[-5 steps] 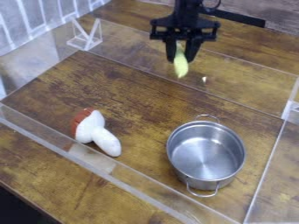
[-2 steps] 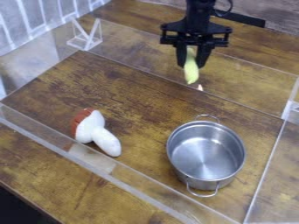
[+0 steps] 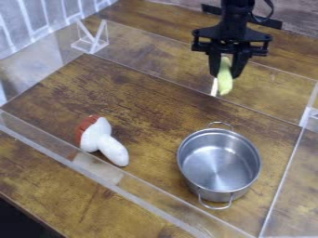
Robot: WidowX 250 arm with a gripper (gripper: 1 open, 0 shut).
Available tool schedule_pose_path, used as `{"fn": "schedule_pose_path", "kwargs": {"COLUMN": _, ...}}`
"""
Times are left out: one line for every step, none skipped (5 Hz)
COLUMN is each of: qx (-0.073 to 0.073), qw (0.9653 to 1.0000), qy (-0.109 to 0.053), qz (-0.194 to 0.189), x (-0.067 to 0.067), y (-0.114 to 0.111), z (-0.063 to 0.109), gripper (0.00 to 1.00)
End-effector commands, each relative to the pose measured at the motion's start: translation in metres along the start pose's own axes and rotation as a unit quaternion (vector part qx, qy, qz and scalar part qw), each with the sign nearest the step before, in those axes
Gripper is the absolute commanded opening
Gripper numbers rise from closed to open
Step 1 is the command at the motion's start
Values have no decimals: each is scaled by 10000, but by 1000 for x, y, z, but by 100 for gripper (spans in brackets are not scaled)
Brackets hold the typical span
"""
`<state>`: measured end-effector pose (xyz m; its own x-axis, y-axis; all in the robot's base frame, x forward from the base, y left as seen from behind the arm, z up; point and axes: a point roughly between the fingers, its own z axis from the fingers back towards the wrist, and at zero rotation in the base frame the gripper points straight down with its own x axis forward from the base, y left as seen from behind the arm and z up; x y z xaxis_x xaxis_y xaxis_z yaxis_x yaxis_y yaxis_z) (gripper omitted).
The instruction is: Move the green spoon to the right
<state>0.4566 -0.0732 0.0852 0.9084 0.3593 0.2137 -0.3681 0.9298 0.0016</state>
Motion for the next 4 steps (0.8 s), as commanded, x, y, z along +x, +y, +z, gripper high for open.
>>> {"fn": "schedule_pose_path", "kwargs": {"qx": -168, "qw": 9993, "qy": -292, "qz": 154, "x": 5, "y": -21, "z": 26, "gripper": 0}}
{"fn": "schedule_pose_path", "kwargs": {"qx": -90, "qw": 9987, "qy": -268, "qz": 414, "x": 3, "y": -24, "z": 27, "gripper": 100}}
{"fn": "schedule_pose_path", "kwargs": {"qx": -133, "qw": 9991, "qy": -253, "qz": 306, "x": 1, "y": -31, "z": 28, "gripper": 100}}
{"fn": "schedule_pose_path", "kwargs": {"qx": -154, "qw": 9995, "qy": -226, "qz": 174, "x": -2, "y": -34, "z": 29, "gripper": 100}}
